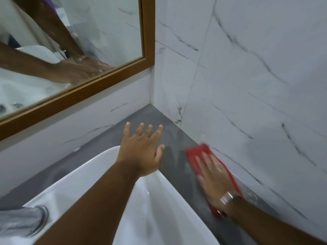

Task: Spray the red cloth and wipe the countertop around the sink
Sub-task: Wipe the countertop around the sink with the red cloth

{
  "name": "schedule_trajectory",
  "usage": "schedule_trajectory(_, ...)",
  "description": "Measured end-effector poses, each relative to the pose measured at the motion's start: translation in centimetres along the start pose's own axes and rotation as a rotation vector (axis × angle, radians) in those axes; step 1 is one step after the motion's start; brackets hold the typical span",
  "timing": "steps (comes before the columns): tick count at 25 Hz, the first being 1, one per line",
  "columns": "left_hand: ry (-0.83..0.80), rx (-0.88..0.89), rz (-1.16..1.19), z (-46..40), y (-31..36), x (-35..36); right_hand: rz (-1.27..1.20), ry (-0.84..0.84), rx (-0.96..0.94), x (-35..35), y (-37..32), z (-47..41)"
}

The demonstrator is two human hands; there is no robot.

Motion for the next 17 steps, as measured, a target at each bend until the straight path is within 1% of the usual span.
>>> schedule_trajectory(1,-0.010,0.011,0.000,-0.1,0.0,-0.1,0.027,-0.057,0.028,0.9,2.0,5.4)
schedule_trajectory(2,-0.014,0.019,-0.002,-0.1,0.1,-0.1,0.028,-0.058,0.037,1.3,3.8,9.1)
schedule_trajectory(3,-0.006,0.019,-0.004,-0.1,0.2,0.0,0.026,-0.042,0.029,1.1,4.9,10.1)
schedule_trajectory(4,-0.003,0.019,-0.005,-0.2,0.2,0.1,0.029,-0.048,-0.023,0.9,5.1,8.7)
schedule_trajectory(5,-0.005,0.018,-0.001,-0.2,0.2,0.2,0.057,-0.033,-0.098,0.6,4.3,6.0)
schedule_trajectory(7,-0.001,0.008,-0.003,-0.3,0.0,0.5,0.065,-0.013,-0.265,-0.5,0.7,-2.2)
schedule_trajectory(8,0.002,0.003,-0.014,-0.3,-0.2,0.7,0.022,-0.004,-0.286,-0.7,-1.4,-6.9)
schedule_trajectory(10,-0.013,-0.002,-0.029,-0.4,-0.2,0.7,-0.091,-0.065,-0.193,-2.2,-5.1,-15.3)
schedule_trajectory(11,-0.023,0.000,-0.032,-0.5,0.0,0.7,-0.110,-0.092,-0.162,-3.1,-6.2,-17.6)
schedule_trajectory(12,-0.032,0.000,-0.041,-0.6,0.0,0.7,-0.096,-0.109,-0.165,-3.5,-6.5,-18.0)
schedule_trajectory(13,-0.049,-0.007,-0.048,-0.6,-0.2,0.6,-0.062,-0.104,-0.197,-3.2,-5.9,-16.6)
schedule_trajectory(14,-0.070,-0.008,-0.038,-0.6,-0.2,0.5,-0.021,-0.095,-0.219,-2.3,-3.9,-12.8)
schedule_trajectory(16,-0.083,0.010,-0.026,-0.5,-0.1,0.2,0.037,-0.012,-0.258,0.0,2.9,-1.2)
schedule_trajectory(17,-0.091,0.025,-0.029,-0.4,-0.1,0.0,0.058,-0.020,-0.273,0.8,6.2,5.3)
Point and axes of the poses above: each hand's wrist, its own z-axis away from the middle knuckle, its own x-axis out of the palm, y = z × x, the point moved 2 cm from there along -z, towards the middle knuckle, and after that the axes turned 5 degrees about -z, right-handed, at the moved point
